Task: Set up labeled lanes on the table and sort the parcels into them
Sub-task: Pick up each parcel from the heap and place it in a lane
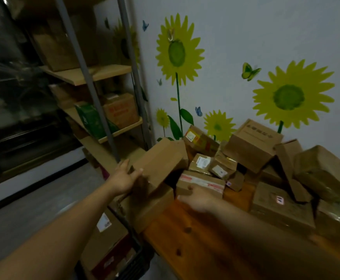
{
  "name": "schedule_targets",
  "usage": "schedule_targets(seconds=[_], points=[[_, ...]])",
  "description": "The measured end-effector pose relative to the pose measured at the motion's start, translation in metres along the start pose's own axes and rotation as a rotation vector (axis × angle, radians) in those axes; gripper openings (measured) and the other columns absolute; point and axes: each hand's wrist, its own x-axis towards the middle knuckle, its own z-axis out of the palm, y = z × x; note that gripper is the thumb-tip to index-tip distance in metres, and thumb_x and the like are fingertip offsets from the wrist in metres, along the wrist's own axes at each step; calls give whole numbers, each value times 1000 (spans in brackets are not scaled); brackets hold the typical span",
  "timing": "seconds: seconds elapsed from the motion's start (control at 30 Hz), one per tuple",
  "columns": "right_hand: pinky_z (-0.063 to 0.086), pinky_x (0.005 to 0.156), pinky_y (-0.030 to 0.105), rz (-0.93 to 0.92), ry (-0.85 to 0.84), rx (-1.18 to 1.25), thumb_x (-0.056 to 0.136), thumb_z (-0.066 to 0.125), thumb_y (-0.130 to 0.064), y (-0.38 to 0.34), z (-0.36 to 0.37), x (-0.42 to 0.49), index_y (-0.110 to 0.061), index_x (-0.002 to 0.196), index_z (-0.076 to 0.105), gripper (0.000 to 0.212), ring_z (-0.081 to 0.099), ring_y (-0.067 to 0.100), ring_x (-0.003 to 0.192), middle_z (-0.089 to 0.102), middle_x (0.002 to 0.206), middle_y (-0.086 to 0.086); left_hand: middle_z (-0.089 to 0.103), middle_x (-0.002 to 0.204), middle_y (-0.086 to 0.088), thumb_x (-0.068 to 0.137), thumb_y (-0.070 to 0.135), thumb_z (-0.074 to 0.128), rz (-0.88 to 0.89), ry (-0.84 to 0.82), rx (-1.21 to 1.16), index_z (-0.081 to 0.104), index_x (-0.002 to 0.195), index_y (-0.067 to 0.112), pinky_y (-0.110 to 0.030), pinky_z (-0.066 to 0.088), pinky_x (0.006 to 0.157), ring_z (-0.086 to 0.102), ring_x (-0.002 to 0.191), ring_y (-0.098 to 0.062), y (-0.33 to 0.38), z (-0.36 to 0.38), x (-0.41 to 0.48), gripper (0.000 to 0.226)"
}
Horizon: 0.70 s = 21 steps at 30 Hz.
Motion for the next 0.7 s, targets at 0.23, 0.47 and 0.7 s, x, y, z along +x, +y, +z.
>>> schedule_targets(seconds=[0.23,0.47,0.7], points=[[47,82,30,115,19,636,94,51,-45,-60,45,53,-20,133,47,47,59,14,95,61,119,0,33,150,-5,91,54,45,3,-273,-42,21,148,25,-36,33,101,37,132,-26,-10,-4,81,68],[50,92,41,185,345,673,85,66,-38,-101,62,74,-17,133,42,58,60,22,104,58,124,6,54,114,8,83,48,60,98,-350,-43,37,136,29,-31,42,83,54,104,-17,-33,-18,114,61],[55,77,34,14,448,619,77,76,-20,-99,44,27,-24,119,38,57,60,15,93,57,108,-2,57,99,12,87,54,52,209,-304,-375,43,124,29,-26,46,61,56,81,-5,-16,-30,83,45]])
